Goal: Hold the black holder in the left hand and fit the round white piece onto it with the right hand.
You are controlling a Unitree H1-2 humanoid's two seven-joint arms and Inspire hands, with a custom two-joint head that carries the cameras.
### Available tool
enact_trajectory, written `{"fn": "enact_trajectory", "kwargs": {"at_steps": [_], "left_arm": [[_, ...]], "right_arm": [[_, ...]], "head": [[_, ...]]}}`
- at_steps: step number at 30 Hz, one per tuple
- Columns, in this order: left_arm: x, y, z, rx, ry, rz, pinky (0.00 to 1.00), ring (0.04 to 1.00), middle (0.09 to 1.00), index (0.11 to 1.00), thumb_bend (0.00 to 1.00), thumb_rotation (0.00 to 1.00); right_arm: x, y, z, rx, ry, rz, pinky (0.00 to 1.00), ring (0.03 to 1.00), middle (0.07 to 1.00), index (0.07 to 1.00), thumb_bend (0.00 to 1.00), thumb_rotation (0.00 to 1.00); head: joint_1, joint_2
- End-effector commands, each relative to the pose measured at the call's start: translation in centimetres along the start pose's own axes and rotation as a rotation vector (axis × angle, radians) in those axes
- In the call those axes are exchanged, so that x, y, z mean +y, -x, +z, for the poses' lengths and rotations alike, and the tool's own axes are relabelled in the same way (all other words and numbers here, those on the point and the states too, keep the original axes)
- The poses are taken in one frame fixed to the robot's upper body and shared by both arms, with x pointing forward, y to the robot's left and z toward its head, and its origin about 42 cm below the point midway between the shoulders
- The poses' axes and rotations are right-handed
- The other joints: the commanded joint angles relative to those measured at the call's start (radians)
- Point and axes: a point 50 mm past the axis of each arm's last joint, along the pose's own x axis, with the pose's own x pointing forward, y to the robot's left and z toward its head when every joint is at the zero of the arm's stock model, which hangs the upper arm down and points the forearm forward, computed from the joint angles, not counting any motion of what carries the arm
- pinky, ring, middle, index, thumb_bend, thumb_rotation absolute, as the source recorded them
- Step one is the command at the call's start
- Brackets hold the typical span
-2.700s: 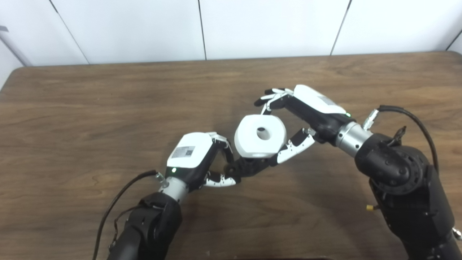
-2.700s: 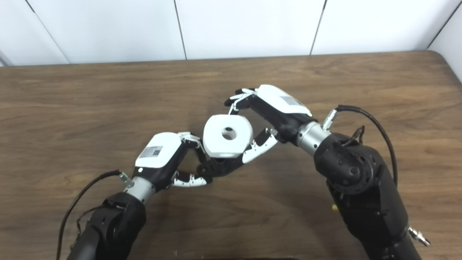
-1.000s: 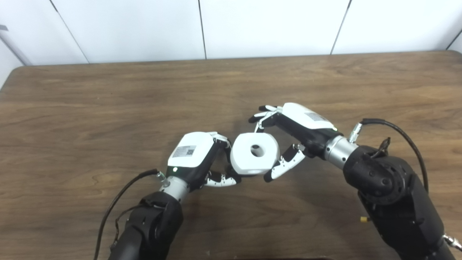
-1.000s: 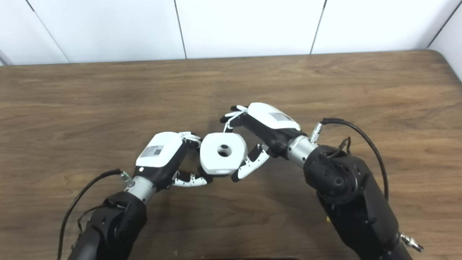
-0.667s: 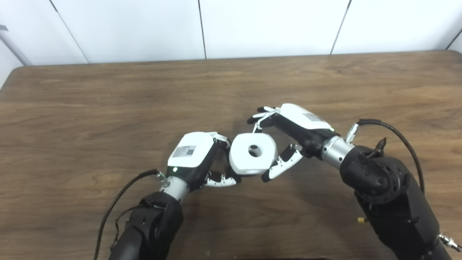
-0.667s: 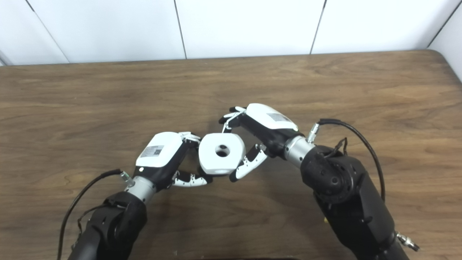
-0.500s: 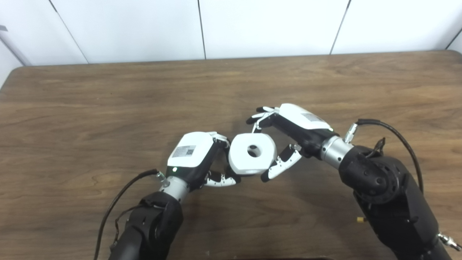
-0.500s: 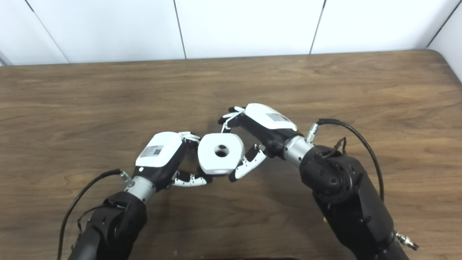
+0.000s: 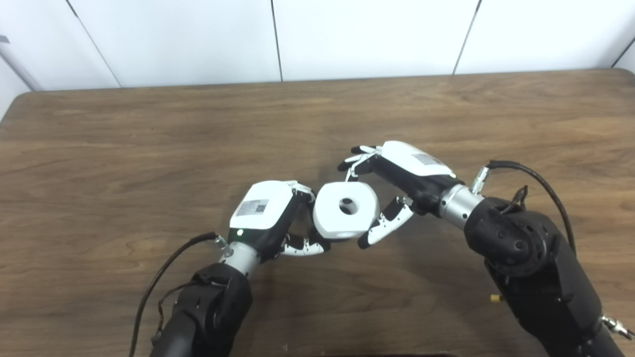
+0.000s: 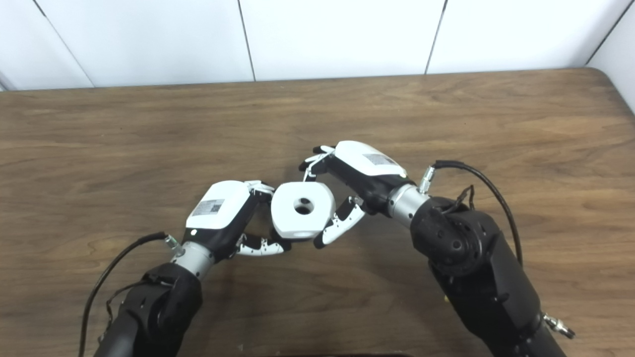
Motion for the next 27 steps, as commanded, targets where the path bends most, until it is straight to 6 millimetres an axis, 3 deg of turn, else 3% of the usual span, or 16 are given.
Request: {"fn": "enact_trajectory", "kwargs": {"at_steps": [1, 2, 3, 6, 27], "left_arm": [[-1.66, 0.52, -0.02, 0.005, 0.019, -0.121, 0.8, 0.86, 0.773, 0.487, 0.52, 0.05], [-1.69, 0.52, -0.06, 0.003, 0.018, -0.12, 0.8, 0.859, 0.772, 0.487, 0.52, 0.05], [-1.71, 0.53, -0.08, 0.002, 0.018, -0.12, 0.8, 0.859, 0.772, 0.487, 0.52, 0.05], [-1.74, 0.53, -0.1, 0.003, 0.017, -0.124, 0.81, 0.862, 0.773, 0.487, 0.52, 0.05], [-1.92, 0.15, -0.05, 0.002, 0.001, -0.137, 0.83, 0.859, 0.762, 0.487, 0.52, 0.05]], "right_arm": [[-0.76, -0.23, 0.43, -0.015, 0.032, -0.013, 1.0, 0.963, 0.848, 0.493, 0.52, 0.17], [-0.75, -0.22, 0.44, -0.013, 0.036, -0.012, 1.0, 0.964, 0.85, 0.555, 0.72, 0.32], [-0.74, -0.2, 0.45, -0.012, 0.04, -0.011, 1.0, 0.965, 0.851, 0.579, 0.8, 0.38], [-0.7, -0.1, 0.48, -0.009, 0.049, -0.012, 1.0, 0.967, 0.864, 0.632, 0.88, 0.46], [-1.33, 0.03, 0.85, -0.019, 0.055, -0.033, 1.0, 0.984, 0.902, 0.72, 0.95, 0.5]], "head": [[-0.002, -0.002], [-0.002, -0.002], [-0.002, -0.002], [-0.002, -0.003], [-0.001, -0.006]]}}
